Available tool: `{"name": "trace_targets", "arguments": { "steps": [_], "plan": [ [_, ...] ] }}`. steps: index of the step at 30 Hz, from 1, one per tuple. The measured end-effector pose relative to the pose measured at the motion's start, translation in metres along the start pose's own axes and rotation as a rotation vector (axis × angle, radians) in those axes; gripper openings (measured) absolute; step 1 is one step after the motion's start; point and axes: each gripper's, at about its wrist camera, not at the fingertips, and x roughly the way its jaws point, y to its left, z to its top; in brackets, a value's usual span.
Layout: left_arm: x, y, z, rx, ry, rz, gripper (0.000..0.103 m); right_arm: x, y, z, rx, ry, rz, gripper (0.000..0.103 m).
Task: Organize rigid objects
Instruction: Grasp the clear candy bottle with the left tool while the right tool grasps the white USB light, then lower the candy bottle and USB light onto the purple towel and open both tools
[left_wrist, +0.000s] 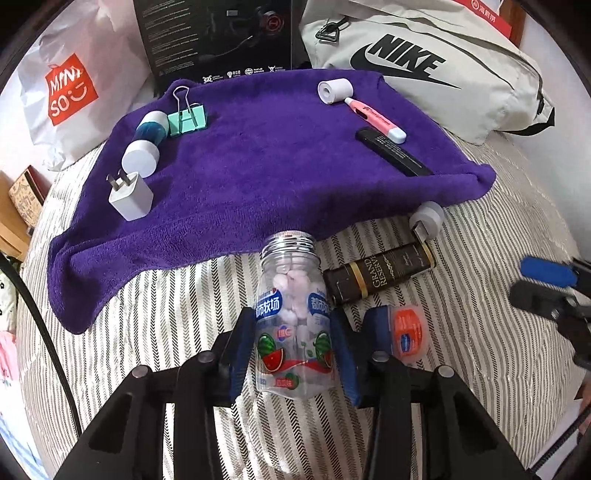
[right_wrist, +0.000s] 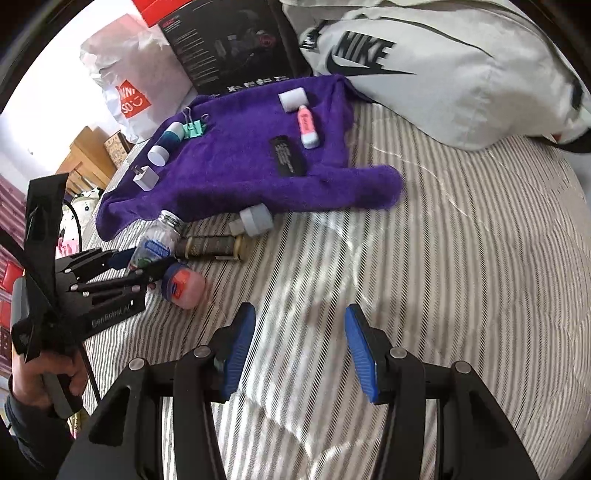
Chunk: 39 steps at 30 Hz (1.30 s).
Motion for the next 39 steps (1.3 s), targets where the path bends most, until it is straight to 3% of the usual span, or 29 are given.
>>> {"name": "trace_targets", "arguments": {
  "steps": [4,10,21,22,23,30,34,39],
  "plan": [
    [-0.006,0.013,-0.008,-0.011,0.003,0.011,0.039,0.013,0.007,0.020,-0.011,-0.036,0.043,0.050],
    [-0.010,0.029,-0.016,-0.034,0.001,-0.021,0.039,0.040,0.027,0.047,-0.074,-0.024,0.033,0.050],
    [-0.011,0.030,-0.017,-0.012,-0.006,-0.031,0.039,0.066,0.040,0.059,-0.149,-0.008,-0.011,0.047],
    [-0.011,0.030,-0.017,-0.013,-0.007,-0.032,0.039,0.066,0.041,0.059,-0.157,-0.009,-0.017,0.046],
    [-0.012,0.030,-0.018,-0.015,-0.009,-0.034,0.039,0.066,0.042,0.058,-0.171,-0.013,-0.018,0.036],
    [-0.013,0.035,-0.019,-0.027,-0.014,-0.063,0.039,0.048,0.035,0.045,-0.179,-0.002,-0.055,0.036],
    [-0.014,0.037,-0.021,-0.034,-0.016,-0.064,0.039,0.028,0.018,0.027,-0.154,0.000,-0.142,0.036],
    [-0.013,0.029,-0.021,-0.003,-0.014,-0.012,0.040,0.031,0.004,0.012,-0.136,0.026,-0.159,0.037]
  ]
}}
